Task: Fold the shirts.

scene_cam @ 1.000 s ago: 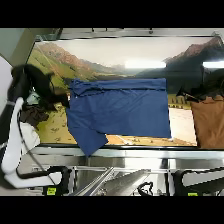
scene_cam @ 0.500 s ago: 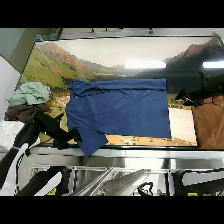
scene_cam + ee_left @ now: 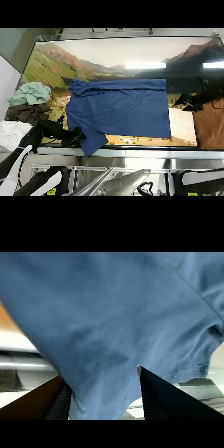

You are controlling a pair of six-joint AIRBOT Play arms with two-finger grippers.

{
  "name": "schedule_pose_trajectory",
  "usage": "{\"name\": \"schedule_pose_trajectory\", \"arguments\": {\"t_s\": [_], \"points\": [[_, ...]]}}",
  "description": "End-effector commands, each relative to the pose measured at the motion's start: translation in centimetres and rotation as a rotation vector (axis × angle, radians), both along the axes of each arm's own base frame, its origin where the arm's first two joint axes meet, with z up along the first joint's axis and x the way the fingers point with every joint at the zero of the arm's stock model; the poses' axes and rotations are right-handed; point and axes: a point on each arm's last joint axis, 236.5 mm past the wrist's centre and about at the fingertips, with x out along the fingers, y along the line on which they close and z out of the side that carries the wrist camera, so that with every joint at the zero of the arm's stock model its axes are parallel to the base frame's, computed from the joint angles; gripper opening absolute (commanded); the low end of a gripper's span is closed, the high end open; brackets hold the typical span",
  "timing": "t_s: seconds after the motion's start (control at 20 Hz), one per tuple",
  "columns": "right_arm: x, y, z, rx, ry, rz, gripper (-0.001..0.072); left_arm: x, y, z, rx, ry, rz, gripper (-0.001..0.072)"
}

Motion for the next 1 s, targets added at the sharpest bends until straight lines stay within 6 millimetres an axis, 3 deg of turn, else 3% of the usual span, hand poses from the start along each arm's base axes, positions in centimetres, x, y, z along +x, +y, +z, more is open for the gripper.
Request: {"name": "schedule_pose_trajectory", "arguments": {"t_s": [0.0, 0.05, 0.1, 0.15, 0.2, 0.25, 0.35, 0.55, 0.65, 0.75, 0.8, 0.9, 0.95], "points": [[-3.2, 1.2, -1.4, 0.051, 0.103, 0.023, 0.0644, 1.9, -0.1, -0.8, 0.018, -0.028, -0.053, 0.0314], [-4.5, 1.7, -1.7, 0.073, 0.146, 0.035, 0.0644, 2.7, -0.2, -0.3, 0.017, -0.056, -0.074, 0.0157], [-5.9, 2.3, -1.8, 0.096, 0.188, 0.045, 0.0644, 3.7, -0.2, 0.5, 0.016, -0.088, -0.083, 0.0052], [-7.0, 2.7, -2.0, 0.108, 0.216, 0.047, 0.0636, 4.7, -0.1, 1.3, 0.019, -0.124, -0.088, 0.0019], [-8.2, 3.1, -2.2, 0.115, 0.239, 0.047, 0.0508, 5.8, 0.3, 2.5, 0.029, -0.168, -0.093, 0.0019], [-8.9, 3.3, -2.5, 0.113, 0.245, 0.036, 0.0476, 6.5, 0.7, 3.6, 0.041, -0.205, -0.095, 0.0018], [-9.3, 3.4, -3.9, 0.092, 0.233, -0.005, 0.0488, 7.6, 1.0, 5.2, 0.044, -0.258, -0.087, 0.0019], [-10.6, 5.8, -6.8, 0.125, 0.275, -0.021, 0.0487, 7.4, 1.1, 6.2, 0.041, -0.286, -0.113, 0.0018], [-10.8, 7.2, -7.2, 0.15, 0.281, 0.018, 0.0469, 7.6, 1.1, 6.9, 0.044, -0.313, -0.113, 0.0019], [-9.9, 8.9, -6.2, 0.206, 0.235, 0.041, 0.0199, 7.7, 1.2, 7.7, 0.05, -0.347, -0.115, 0.0019], [-9.6, 9.4, -5.4, 0.231, 0.215, 0.041, 0.0119, 7.7, 1.3, 8.3, 0.051, -0.36, -0.111, 0.0018], [-9.8, 8.7, -4.5, 0.187, 0.192, 0.059, 0.0014, 7.0, 2.2, 9.3, 0.054, -0.366, -0.098, 0.0018], [-10.4, 7.5, -4.5, 0.12, 0.215, 0.053, 0.0014, 6.3, 3.0, 9.7, 0.073, -0.357, -0.1, 0.0018]]}}
